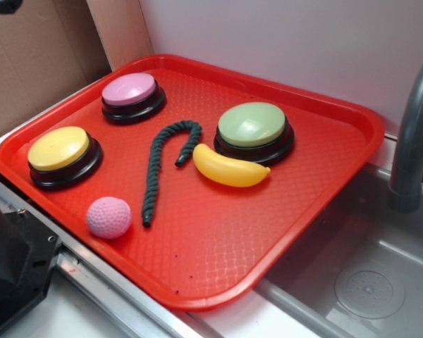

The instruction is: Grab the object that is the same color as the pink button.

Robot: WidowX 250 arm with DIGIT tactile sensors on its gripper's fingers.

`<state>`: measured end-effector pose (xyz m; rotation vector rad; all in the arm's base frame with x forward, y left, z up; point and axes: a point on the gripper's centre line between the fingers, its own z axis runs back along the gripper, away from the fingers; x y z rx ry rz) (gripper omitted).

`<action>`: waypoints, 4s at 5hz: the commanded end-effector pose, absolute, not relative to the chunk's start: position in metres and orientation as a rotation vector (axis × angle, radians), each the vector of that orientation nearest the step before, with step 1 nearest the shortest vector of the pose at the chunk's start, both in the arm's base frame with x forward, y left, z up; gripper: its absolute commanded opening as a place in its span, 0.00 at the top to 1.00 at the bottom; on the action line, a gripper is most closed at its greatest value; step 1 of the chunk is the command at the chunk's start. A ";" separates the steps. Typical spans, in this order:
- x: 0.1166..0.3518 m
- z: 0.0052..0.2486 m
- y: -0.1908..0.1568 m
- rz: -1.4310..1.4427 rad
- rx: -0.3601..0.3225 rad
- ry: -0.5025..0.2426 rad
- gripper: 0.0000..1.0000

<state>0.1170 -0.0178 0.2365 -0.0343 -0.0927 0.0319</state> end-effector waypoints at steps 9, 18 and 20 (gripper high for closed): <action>0.132 0.046 -0.065 0.070 -0.142 0.013 0.00; 0.201 0.204 0.018 0.274 -0.181 -0.286 1.00; 0.203 0.205 0.022 0.261 -0.115 -0.328 1.00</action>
